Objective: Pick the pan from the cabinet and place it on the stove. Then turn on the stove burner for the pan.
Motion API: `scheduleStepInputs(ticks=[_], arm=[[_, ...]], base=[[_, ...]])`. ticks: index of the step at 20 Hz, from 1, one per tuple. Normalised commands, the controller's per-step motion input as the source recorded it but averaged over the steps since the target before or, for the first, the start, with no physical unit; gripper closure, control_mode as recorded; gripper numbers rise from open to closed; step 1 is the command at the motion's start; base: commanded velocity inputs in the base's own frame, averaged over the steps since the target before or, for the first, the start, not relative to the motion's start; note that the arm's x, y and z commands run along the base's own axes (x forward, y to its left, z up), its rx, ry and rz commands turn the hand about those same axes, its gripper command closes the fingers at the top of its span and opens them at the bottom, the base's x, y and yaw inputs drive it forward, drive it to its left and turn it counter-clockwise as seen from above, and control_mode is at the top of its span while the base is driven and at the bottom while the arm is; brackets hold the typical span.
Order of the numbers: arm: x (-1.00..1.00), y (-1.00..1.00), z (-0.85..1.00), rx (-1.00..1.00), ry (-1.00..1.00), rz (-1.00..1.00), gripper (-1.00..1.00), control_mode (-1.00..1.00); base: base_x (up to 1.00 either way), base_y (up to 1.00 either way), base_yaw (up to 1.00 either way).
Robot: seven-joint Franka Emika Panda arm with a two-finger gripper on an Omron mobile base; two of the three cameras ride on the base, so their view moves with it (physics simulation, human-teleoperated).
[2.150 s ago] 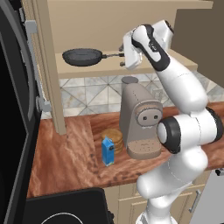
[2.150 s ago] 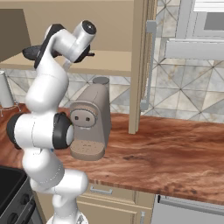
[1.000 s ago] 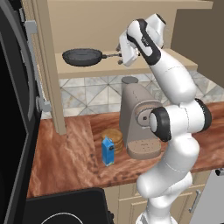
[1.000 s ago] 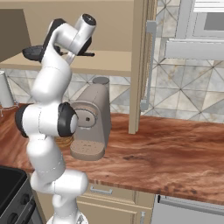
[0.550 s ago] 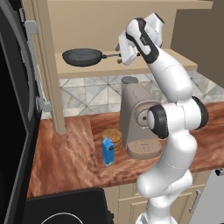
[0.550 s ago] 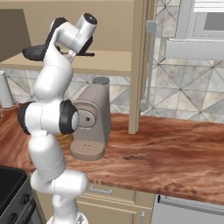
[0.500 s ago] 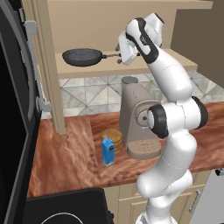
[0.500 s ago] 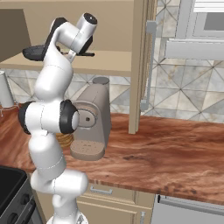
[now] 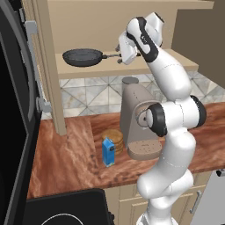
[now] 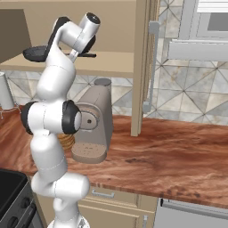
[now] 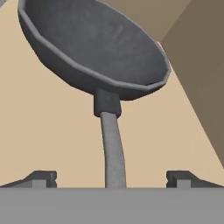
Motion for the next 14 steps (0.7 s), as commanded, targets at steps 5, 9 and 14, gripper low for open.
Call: scheduleStepInputs(ticks=[5,9,14], arm=[[0.0,0.0,0.0,0.0,0.0,0.0,-1.0,-1.0],[0.0,0.0,0.0,0.0,0.0,0.0,-1.0,-1.0],[0.0,0.0,0.0,0.0,0.0,0.0,-1.0,-1.0]], base=[[0.0,0.0,0.0],[0.0,0.0,0.0],[0.0,0.0,0.0]])
